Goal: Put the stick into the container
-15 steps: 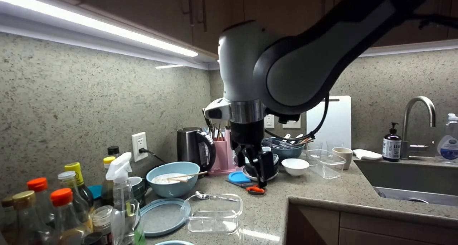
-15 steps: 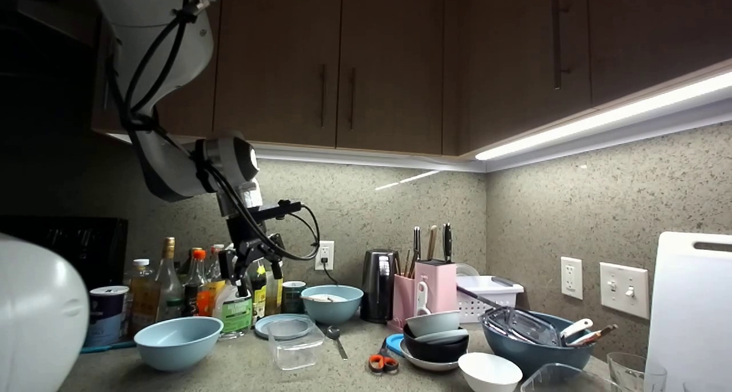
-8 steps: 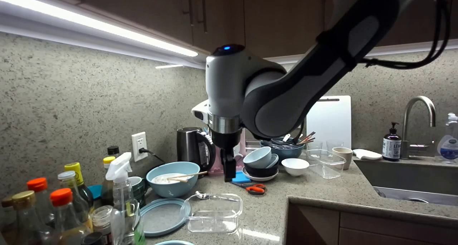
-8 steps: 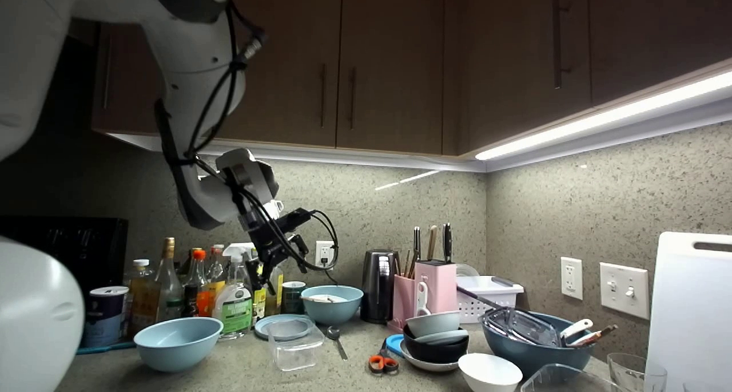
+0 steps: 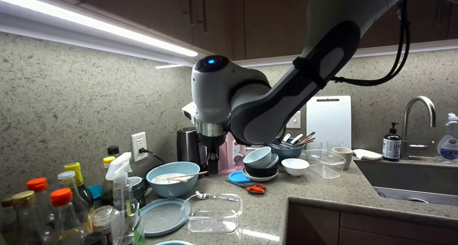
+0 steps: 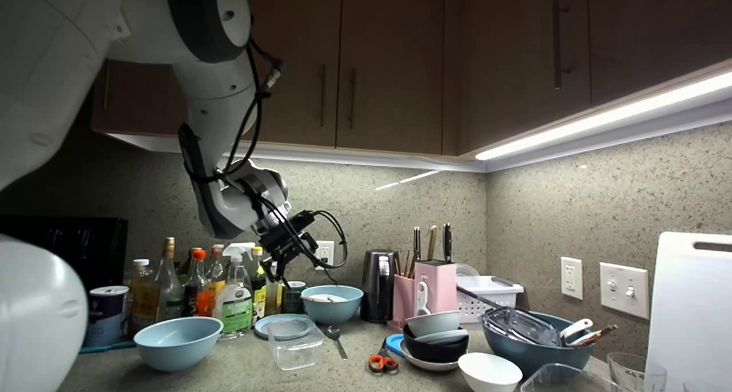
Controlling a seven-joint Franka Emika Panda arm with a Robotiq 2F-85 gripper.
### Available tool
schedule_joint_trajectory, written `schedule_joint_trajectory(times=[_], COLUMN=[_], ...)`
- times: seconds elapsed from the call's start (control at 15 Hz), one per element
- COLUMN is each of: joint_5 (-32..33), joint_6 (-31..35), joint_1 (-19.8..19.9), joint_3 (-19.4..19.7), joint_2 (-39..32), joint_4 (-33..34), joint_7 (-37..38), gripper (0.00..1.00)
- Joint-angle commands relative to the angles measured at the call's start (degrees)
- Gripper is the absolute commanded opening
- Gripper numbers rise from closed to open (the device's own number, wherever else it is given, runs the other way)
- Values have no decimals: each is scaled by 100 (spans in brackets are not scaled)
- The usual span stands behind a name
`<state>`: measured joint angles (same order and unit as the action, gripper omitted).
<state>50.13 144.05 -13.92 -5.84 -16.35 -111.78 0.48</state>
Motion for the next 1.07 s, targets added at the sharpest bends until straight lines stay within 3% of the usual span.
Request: schedule_joint_trajectory(times=[0.0, 0.2, 0.67, 0.73, 1.0], joint_5=[-900, -1252, -832, -1005, -1029], joint_6=[68, 19, -60, 9, -2], joint_1=[165, 14, -458, -394, -473], joint_3=[-233, -158, 319, 243, 332], joint_2=[-392, -1001, -2339, -2012, -2318], joint_4=[300, 949, 2793, 2271, 2673], joint_7=[-202, -141, -155, -71, -46], gripper=[100, 100, 100, 100, 100])
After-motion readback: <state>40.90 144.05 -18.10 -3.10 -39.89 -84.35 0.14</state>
